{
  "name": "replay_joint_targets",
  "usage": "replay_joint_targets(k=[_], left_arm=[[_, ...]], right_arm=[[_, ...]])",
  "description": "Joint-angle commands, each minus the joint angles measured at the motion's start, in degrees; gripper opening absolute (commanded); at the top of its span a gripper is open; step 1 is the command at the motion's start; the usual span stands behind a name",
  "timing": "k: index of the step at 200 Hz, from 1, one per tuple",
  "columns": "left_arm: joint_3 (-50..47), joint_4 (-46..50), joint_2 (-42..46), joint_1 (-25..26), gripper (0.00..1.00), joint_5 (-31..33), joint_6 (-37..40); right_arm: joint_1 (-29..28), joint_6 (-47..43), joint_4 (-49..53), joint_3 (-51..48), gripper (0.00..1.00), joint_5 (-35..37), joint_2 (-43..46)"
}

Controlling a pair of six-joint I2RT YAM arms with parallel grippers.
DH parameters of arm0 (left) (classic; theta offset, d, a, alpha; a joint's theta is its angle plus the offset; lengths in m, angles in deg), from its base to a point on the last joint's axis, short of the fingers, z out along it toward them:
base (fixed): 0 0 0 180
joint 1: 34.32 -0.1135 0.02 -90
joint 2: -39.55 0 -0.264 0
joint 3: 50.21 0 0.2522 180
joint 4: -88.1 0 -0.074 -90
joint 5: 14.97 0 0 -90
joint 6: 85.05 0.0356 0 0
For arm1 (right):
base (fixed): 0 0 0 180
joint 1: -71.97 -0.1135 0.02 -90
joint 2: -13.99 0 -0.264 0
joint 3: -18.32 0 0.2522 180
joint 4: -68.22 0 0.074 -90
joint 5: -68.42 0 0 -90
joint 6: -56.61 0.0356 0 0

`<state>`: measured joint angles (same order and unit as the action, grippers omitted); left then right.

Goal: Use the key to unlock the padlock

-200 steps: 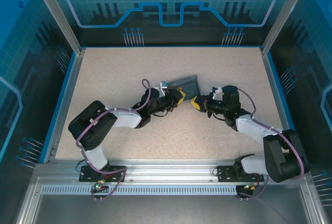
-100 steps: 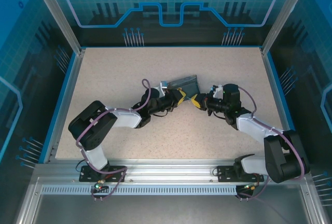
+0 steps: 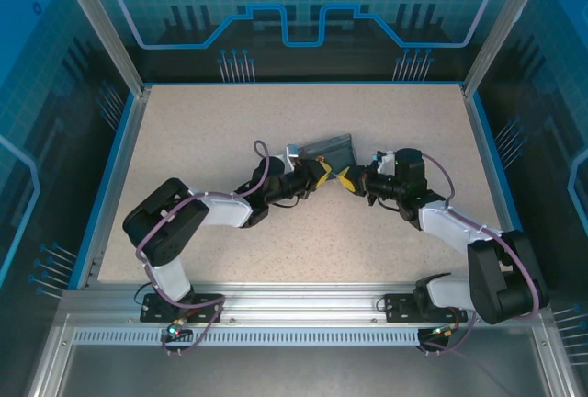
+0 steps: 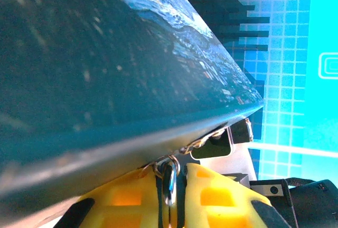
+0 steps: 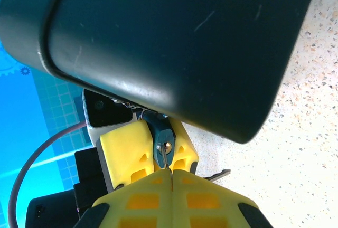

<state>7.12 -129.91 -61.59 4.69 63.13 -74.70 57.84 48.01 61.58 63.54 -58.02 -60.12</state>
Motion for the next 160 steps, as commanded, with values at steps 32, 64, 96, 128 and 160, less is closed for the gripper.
replay_joint_targets(k=[32, 64, 96, 128, 160], left_arm=[[2.6, -5.5, 0.2, 0.5, 0.0, -1.4, -0.4], [2.8, -5.7, 0.1, 0.5, 0.0, -1.3, -0.5], [3.3, -5.9, -0.1, 0.5, 0.0, -1.2, -0.6], [3.5, -6.1, -0.4, 0.6, 0.0, -1.2, -0.7], [3.8, -6.6, -0.8, 0.9, 0.0, -1.2, -1.0]], right_arm=[[0.2, -0.9, 0.0, 1.5, 0.0, 0.1, 0.0], [0.1, -1.0, -0.2, 1.5, 0.0, 0.3, -0.4], [0.0, -0.8, -0.5, 1.4, 0.0, 0.3, -0.5], [-0.2, -0.3, -0.7, 1.3, 0.0, 1.1, -0.5], [-0.9, 0.2, -1.7, 2.3, 0.0, 1.1, -1.8]])
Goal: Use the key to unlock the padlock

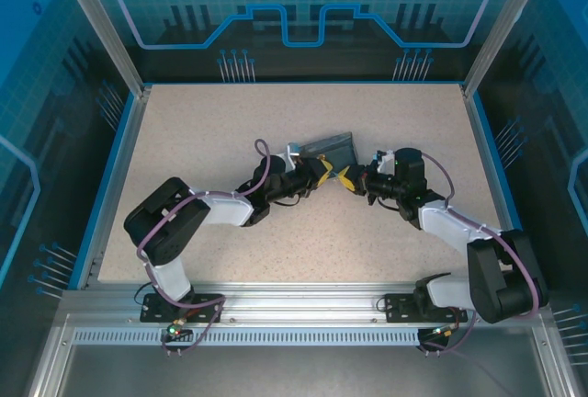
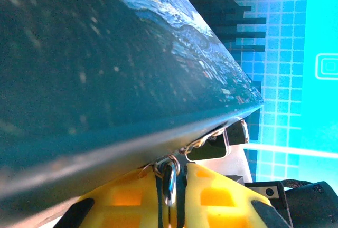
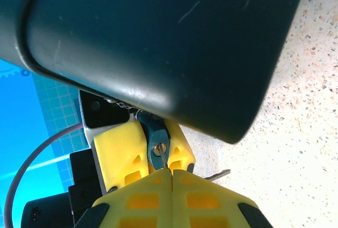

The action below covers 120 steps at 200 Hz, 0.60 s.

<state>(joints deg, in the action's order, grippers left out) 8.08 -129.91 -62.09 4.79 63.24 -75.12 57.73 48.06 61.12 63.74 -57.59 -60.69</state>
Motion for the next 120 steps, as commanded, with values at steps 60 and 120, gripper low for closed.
replay_joint_targets(k=[60, 120], left_arm=[[2.5, -7.7, -0.3, 0.8, 0.0, -1.7, -1.0], [1.9, -10.0, 0.0, 0.9, 0.0, -1.8, -2.1]], right_arm=[[-0.8, -2.7, -2.7, 2.2, 0.0, 0.3, -2.3], [-0.8, -8.1, -6.6, 1.3, 0.0, 0.5, -5.0]])
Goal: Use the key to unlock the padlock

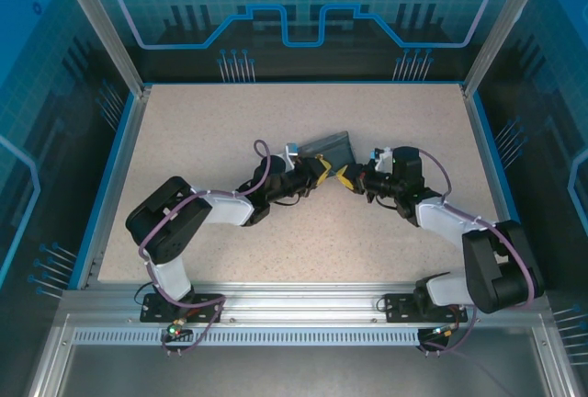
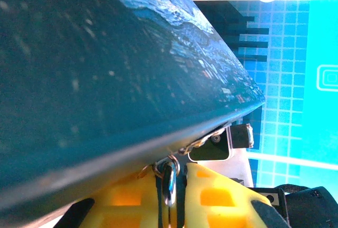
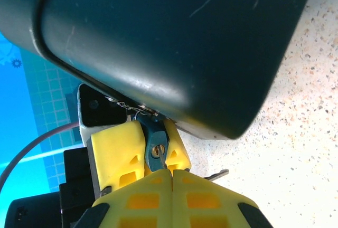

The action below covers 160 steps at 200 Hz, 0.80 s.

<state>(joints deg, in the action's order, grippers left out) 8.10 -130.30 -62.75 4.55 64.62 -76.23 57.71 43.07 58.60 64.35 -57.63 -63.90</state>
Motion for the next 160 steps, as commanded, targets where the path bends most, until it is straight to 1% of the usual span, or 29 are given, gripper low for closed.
replay_joint_targets(k=[1, 34, 95, 130, 147, 160], left_arm=[[1.9, -9.6, 0.6, 1.1, 0.0, -3.2, -1.0], [1.6, -10.2, 0.8, 1.2, 0.0, -3.2, -1.2], [0.8, -11.3, 0.3, 1.2, 0.0, -3.1, -1.5], [0.4, -11.6, 0.1, 1.2, 0.0, -3.2, -1.4], [0.3, -12.0, 0.2, 1.3, 0.0, -3.2, -1.5], [0.1, -12.0, 0.3, 1.2, 0.0, -3.2, -1.5]], right_arm=[[-0.8, -3.1, -4.2, 0.6, 0.0, 0.6, -1.8], [-0.8, -0.8, -7.8, 0.3, 0.0, -0.4, -3.6], [-1.0, 3.0, -12.2, 1.3, 0.0, -1.7, -2.0], [-1.0, 3.6, -11.3, 2.0, 0.0, -1.4, -0.6], [-0.7, 3.2, -10.0, 2.0, 0.0, -0.6, -0.7], [-0.2, 4.0, -10.8, 1.7, 0.0, -0.4, -1.4]])
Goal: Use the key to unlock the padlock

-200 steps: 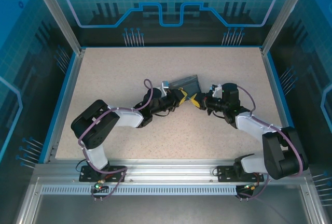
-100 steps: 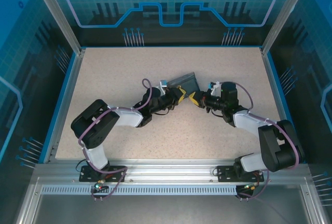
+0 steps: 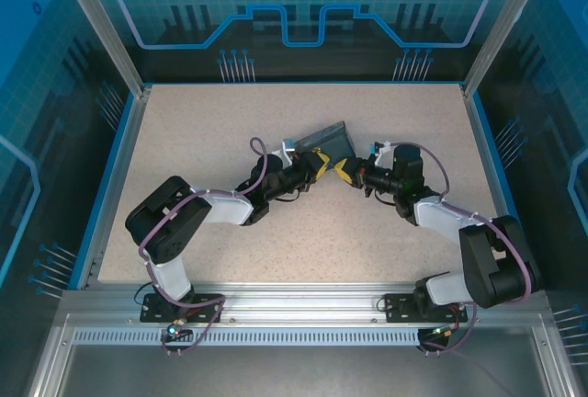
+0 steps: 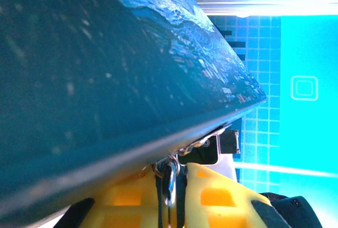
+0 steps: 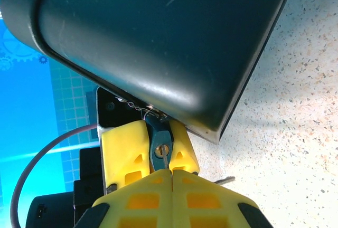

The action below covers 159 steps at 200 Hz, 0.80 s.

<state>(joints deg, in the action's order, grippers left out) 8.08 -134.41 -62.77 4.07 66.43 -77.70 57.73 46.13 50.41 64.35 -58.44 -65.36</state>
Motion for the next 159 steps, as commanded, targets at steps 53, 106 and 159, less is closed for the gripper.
replay_joint_targets(k=[53, 106, 159], left_arm=[[-0.6, -8.6, -0.2, 1.7, 0.0, -5.0, -0.3], [-1.6, -9.5, -0.6, 1.5, 0.0, -5.2, -0.8], [-2.4, -9.3, -0.1, 1.0, 0.0, -5.8, -0.9]], right_arm=[[-0.6, 7.8, -13.1, 2.1, 0.0, -1.9, -5.5], [-0.4, -1.0, -2.9, 4.4, 0.0, -1.3, -4.3], [1.3, -13.3, 7.1, 5.5, 0.0, -0.4, -3.9]])
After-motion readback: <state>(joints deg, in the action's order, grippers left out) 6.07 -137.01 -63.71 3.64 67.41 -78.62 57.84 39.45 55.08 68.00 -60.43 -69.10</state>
